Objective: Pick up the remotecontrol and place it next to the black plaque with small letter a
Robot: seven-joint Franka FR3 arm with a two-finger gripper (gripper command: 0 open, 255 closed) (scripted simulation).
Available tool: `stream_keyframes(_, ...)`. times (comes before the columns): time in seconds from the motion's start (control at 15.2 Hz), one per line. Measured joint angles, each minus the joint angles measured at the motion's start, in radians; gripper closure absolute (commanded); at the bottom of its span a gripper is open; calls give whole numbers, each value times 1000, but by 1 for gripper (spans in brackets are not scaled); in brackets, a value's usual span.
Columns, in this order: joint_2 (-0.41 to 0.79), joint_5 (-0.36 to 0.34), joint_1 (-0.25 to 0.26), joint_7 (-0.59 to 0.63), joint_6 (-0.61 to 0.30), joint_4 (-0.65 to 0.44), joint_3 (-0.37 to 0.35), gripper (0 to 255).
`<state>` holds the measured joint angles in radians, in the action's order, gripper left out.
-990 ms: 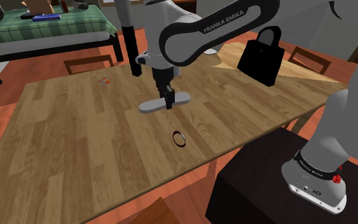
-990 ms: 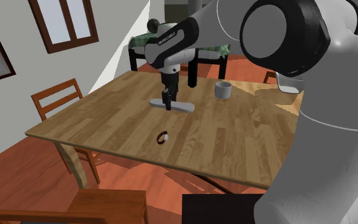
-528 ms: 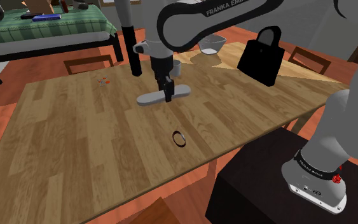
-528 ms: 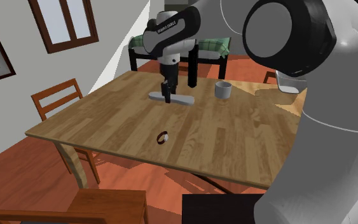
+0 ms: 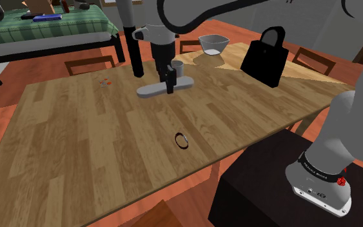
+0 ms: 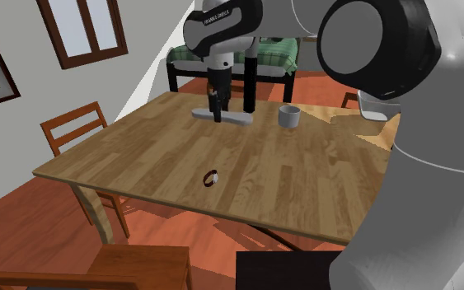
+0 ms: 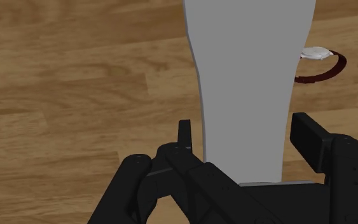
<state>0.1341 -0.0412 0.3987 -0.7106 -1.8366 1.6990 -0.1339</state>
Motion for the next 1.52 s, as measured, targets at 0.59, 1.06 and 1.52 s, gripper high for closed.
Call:
stream_keyframes(0.59,2,1,3,0,120,-122,-2,255)
stream_keyframes(1.06,21,-2,5,-2,223,-244,-3,255)
stream_keyframes(1.52,50,-6,9,-1,329,-378,-4,255)
